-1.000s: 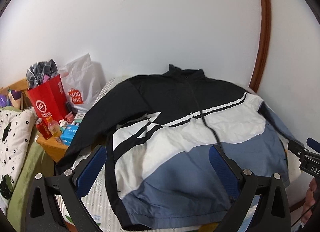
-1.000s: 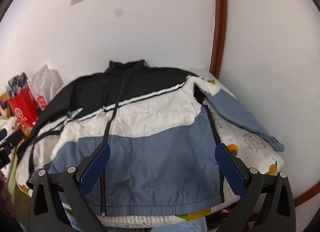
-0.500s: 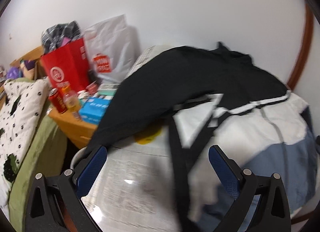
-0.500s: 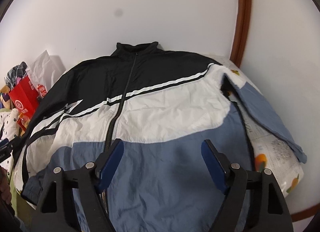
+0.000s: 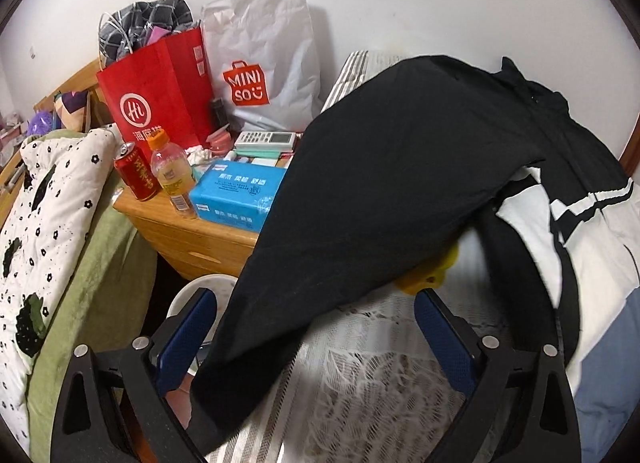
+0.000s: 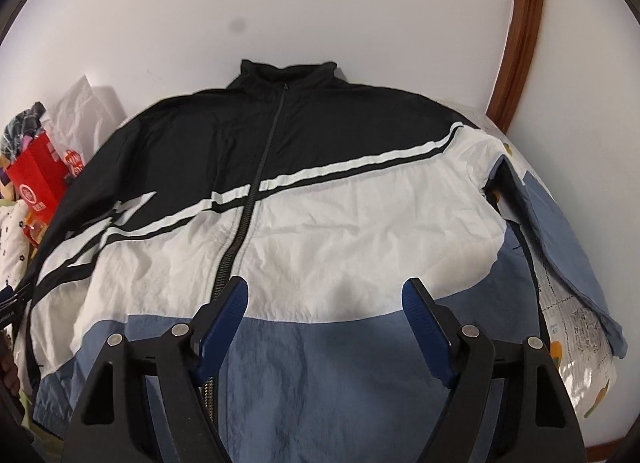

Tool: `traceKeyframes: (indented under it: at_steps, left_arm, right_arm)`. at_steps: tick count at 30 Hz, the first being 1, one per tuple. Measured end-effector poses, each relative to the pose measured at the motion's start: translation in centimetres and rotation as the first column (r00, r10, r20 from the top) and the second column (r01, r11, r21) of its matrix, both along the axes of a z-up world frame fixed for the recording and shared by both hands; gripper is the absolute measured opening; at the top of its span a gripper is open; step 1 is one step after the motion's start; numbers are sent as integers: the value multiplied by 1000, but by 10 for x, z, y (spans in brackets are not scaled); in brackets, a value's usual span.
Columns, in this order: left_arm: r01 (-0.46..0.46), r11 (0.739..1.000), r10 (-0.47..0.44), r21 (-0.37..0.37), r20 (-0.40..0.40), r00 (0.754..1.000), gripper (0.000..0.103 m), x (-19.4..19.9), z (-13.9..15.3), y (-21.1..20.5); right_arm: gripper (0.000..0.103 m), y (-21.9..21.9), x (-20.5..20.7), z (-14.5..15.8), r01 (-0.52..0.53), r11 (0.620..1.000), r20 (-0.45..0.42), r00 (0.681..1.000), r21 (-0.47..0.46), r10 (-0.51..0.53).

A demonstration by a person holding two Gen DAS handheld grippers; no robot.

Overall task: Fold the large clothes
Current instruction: 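Grasp the jacket's black shoulder with the left tool and lift it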

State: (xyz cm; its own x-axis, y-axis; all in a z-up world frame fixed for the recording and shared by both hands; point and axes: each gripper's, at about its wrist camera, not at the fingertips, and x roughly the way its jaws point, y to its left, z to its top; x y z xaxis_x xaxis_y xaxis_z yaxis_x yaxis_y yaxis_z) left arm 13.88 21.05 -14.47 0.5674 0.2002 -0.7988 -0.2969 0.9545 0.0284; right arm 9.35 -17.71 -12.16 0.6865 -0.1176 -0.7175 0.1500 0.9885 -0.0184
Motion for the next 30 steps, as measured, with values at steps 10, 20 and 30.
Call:
traceKeyframes:
  at_steps: [10, 20, 30]
  left_arm:
    - [-40, 999, 40, -13, 3, 999, 46, 15, -3, 10]
    - [-25, 1000, 26, -8, 80, 996, 7, 31, 51, 6]
    - [110, 993, -116, 36, 218, 969, 7, 78, 125, -65]
  right_arm:
    - [79, 2, 15, -4, -10, 999, -36, 999, -32, 9]
    - [79, -13, 18, 5, -22, 999, -22, 1000, -37, 21]
    - [79, -33, 23, 20, -63, 996, 12, 998, -59, 64]
